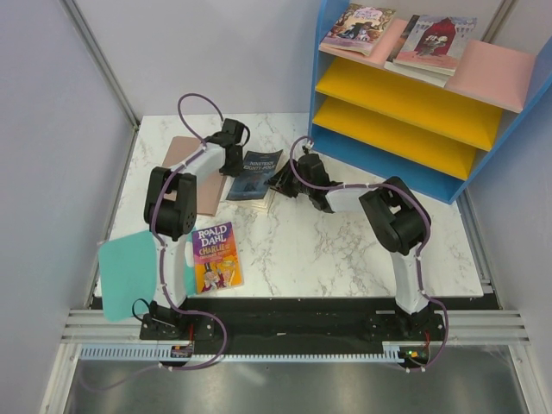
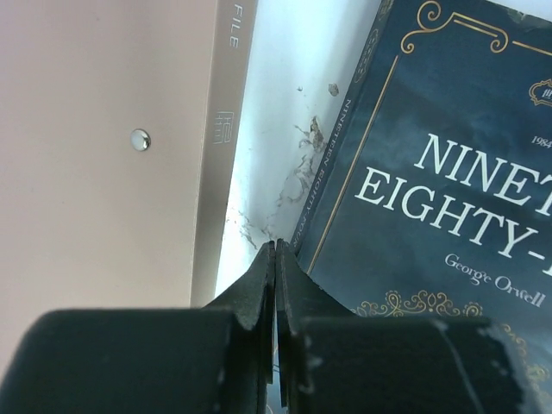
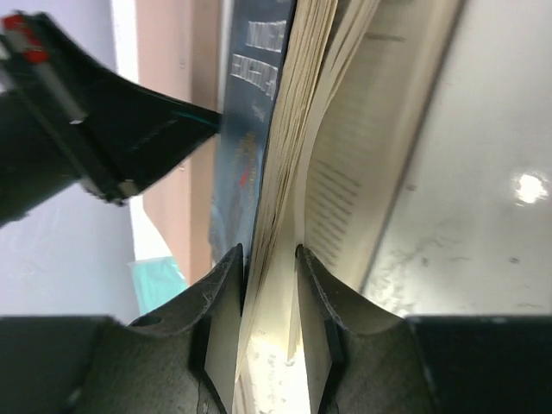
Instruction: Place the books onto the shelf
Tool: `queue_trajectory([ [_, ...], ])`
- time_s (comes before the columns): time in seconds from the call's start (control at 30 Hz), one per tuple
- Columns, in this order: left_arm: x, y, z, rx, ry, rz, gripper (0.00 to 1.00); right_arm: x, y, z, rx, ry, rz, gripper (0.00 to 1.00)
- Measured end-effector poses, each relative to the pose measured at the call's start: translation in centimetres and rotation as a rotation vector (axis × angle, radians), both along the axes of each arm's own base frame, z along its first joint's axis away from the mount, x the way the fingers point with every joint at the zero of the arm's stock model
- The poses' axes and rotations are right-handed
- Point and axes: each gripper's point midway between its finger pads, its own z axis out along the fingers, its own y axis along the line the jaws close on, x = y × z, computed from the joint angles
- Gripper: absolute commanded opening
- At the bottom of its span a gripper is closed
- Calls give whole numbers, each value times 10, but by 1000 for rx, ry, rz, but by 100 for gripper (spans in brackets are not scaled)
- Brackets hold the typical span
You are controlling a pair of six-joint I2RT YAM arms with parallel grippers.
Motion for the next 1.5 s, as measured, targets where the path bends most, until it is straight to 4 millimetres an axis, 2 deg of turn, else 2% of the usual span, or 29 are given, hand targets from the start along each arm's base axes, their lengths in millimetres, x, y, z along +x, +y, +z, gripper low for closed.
queue_trajectory([
  [0.17, -4, -7, -1, -24, 6, -18, 2, 3, 14, 27, 63, -65, 17, 32],
  [0.3, -8, -15, -3, -33, 8, -38, 2, 5, 27, 48, 117, -101, 32, 5],
  [0.5, -15, -23, -9, -43, 19, -59, 2, 4, 33, 58, 151, -116, 44, 0],
  [0.53, -15, -23, -9, -44, 18, -59, 6, 4, 33, 57, 151, -116, 44, 0],
  [0.57, -15, -23, -9, -44, 15, -59, 19, 3, 32, 57, 149, -115, 44, 0],
  [0.6, -16, -22, -9, -45, 14, -59, 23, 2, 32, 56, 146, -115, 44, 0],
  [0.63, -17, -22, -9, -43, 15, -57, 32, 1, 31, 57, 142, -115, 44, 0],
  [0.67, -19, -21, -9, -46, 18, -54, 52, -1, 29, 57, 137, -114, 46, 0],
  [0.77, -26, -19, -9, -52, 27, -42, 74, -6, 26, 62, 117, -119, 54, 0],
  [0.87, -35, -17, -8, -83, 41, -31, 85, -13, 22, 71, 88, -132, 68, 0],
  [0.97, -44, -17, -5, -143, 40, -35, 92, -23, 14, 74, 49, -134, 78, 0],
  [1.07, -58, -24, 0, -265, 41, -63, 93, -36, 3, 73, -2, -126, 89, 0],
  [1.3, -91, -68, 15, -683, 12, -203, 95, -65, -18, 68, -90, -87, 124, 0],
  [1.5, -121, -99, 28, -952, 32, -312, 95, -82, -43, 86, -108, -81, 130, 0],
])
